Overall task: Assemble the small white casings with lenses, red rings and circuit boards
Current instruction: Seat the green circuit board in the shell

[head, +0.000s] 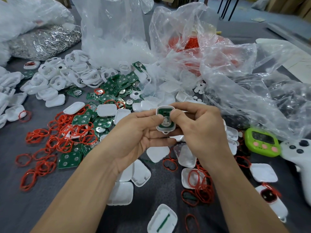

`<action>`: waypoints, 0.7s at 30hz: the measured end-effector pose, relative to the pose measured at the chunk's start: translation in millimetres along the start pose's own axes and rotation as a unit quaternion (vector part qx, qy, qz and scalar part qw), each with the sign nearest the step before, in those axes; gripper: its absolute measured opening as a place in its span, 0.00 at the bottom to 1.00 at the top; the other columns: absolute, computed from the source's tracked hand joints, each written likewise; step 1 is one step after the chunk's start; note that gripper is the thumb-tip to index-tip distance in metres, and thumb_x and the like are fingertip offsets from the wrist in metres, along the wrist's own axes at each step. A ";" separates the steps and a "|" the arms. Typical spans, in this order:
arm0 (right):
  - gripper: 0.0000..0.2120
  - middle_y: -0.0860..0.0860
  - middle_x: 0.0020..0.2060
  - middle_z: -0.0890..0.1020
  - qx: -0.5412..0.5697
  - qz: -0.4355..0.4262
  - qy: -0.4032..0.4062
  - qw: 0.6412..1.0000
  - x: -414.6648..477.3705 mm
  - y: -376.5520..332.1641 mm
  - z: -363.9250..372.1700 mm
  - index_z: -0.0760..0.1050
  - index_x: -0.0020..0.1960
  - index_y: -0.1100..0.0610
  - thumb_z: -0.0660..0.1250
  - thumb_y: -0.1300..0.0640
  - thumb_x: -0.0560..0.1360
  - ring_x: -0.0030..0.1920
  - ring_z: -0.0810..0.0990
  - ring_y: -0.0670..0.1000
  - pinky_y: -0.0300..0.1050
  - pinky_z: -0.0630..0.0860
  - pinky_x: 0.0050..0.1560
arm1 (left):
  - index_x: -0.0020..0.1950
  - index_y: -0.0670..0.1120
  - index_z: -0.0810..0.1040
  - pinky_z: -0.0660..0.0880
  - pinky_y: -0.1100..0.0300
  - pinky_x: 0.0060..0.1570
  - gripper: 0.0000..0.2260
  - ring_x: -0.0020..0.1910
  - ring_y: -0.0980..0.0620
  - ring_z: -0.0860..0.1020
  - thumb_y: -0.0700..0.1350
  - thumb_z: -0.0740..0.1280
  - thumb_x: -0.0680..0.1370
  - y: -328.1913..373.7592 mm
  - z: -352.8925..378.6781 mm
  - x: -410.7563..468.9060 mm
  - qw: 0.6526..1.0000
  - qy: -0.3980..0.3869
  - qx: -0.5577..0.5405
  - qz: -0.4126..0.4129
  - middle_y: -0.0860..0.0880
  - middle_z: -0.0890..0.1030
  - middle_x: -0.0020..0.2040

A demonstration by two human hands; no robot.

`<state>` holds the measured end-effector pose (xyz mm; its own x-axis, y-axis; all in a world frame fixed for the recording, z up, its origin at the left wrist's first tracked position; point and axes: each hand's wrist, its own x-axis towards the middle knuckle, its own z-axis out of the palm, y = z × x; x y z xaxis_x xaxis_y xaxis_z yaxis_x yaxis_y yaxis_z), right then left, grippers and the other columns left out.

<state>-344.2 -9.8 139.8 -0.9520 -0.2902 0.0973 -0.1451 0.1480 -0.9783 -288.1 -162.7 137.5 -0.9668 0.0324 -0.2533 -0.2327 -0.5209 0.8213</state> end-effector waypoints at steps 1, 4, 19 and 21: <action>0.06 0.48 0.36 0.88 0.000 -0.003 -0.001 1.000 -0.2 -0.1 -0.1 0.87 0.49 0.50 0.71 0.56 0.76 0.36 0.88 0.51 0.53 0.86 0.43 | 0.52 0.40 0.87 0.84 0.54 0.39 0.12 0.41 0.46 0.87 0.41 0.69 0.72 0.4 0.5 -0.3 1.000 0.002 0.003 0.002 0.39 0.86 0.45; 0.07 0.48 0.37 0.88 -0.002 -0.007 -0.003 1.000 -0.4 -0.3 -0.3 0.87 0.49 0.50 0.70 0.56 0.76 0.37 0.88 0.51 0.53 0.86 0.44 | 0.51 0.42 0.88 0.84 0.56 0.37 0.12 0.41 0.45 0.87 0.41 0.69 0.72 -0.3 3.0 -1.2 1.000 0.014 0.015 0.014 0.39 0.86 0.45; 0.08 0.42 0.35 0.87 -0.059 -0.046 0.018 0.997 -0.4 1.5 -1.6 0.87 0.48 0.46 0.69 0.53 0.77 0.37 0.87 0.44 0.41 0.83 0.39 | 0.51 0.48 0.89 0.83 0.59 0.38 0.14 0.42 0.47 0.87 0.41 0.63 0.83 -5.8 10.2 -0.1 0.994 0.036 0.082 0.061 0.44 0.87 0.42; 0.07 0.42 0.35 0.87 -0.052 -0.042 0.019 0.998 -0.3 1.8 -1.3 0.87 0.46 0.45 0.69 0.52 0.77 0.37 0.87 0.45 0.42 0.83 0.38 | 0.51 0.47 0.89 0.83 0.59 0.38 0.13 0.42 0.46 0.87 0.41 0.63 0.83 -5.5 10.4 -0.2 0.994 0.039 0.082 0.062 0.43 0.87 0.43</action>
<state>-344.5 -8.2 138.2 -0.9446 -0.2702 0.1862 -0.2494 0.2224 -0.9425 -287.7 -150.9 138.3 -0.9795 -0.0921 -0.1790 -0.1332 -0.3703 0.9193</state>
